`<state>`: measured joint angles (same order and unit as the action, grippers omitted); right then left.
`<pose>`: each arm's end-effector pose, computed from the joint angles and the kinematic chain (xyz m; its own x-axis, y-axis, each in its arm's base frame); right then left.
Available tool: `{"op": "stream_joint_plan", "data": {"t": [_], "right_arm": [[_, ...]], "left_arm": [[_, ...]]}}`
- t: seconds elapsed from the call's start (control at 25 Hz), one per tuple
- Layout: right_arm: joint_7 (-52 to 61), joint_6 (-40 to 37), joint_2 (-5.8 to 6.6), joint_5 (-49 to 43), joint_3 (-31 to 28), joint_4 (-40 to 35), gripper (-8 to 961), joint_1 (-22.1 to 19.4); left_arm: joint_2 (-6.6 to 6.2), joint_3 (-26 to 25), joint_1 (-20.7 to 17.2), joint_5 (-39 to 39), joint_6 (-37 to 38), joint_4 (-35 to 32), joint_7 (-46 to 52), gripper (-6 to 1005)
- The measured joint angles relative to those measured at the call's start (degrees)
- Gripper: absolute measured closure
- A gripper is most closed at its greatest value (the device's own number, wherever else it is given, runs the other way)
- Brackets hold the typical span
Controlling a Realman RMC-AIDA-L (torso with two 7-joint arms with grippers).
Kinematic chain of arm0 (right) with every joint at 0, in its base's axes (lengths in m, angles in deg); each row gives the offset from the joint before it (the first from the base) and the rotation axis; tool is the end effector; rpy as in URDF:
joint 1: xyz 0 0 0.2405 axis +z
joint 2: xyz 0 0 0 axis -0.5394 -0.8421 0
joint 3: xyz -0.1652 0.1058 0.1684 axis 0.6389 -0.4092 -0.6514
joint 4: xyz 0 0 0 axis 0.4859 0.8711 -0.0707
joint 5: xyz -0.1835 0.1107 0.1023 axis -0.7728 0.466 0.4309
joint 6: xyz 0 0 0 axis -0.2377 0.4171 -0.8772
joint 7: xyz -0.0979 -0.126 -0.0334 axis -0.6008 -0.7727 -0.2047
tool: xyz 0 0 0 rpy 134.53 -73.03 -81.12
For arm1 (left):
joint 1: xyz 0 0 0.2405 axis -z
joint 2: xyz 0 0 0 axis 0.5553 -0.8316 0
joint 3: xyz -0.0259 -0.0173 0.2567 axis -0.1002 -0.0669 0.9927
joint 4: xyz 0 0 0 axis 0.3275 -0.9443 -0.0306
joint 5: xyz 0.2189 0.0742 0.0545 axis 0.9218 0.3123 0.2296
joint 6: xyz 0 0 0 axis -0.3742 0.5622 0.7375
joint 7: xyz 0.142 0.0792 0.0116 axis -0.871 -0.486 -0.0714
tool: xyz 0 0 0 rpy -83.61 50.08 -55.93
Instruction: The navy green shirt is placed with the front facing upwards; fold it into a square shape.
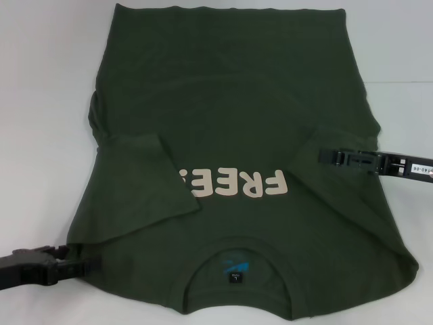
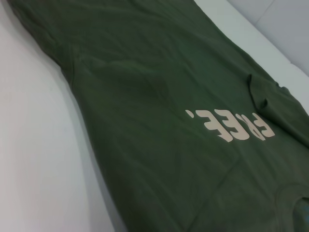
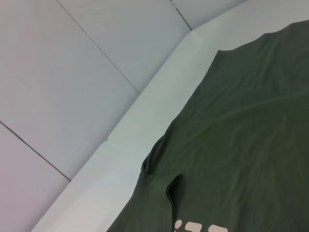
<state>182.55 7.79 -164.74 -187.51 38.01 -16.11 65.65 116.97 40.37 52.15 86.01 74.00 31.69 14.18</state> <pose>0.2987 0.3894 0.0056 0.4011 -0.6956 -0.5961 -0.8589 -0.5118 0.0193 -0.3725 0.2921 0.0118 0.4837 0.7484 0.4538 0.8729 -0.4501 -0.1881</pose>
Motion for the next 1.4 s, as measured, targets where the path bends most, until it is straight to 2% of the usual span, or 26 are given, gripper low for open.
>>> {"op": "stream_joint_plan", "data": {"t": [0.88,1.08,1.4], "right_arm": [[0.0,0.14,0.0,0.14,-0.15,-0.45,34,0.53],[0.0,0.07,0.0,0.23,-1.24,-0.45,35,0.58],[0.0,-0.34,0.08,0.86,-1.46,-0.53,36,0.47]], "left_arm": [[-0.32,-0.09,0.12,0.38,-0.37,-0.7,0.04,155],[-0.45,-0.05,0.98,3.17,-0.46,-1.05,0.64,311],[-0.13,-0.14,1.38,3.88,-0.87,-2.22,1.07,488]]}}
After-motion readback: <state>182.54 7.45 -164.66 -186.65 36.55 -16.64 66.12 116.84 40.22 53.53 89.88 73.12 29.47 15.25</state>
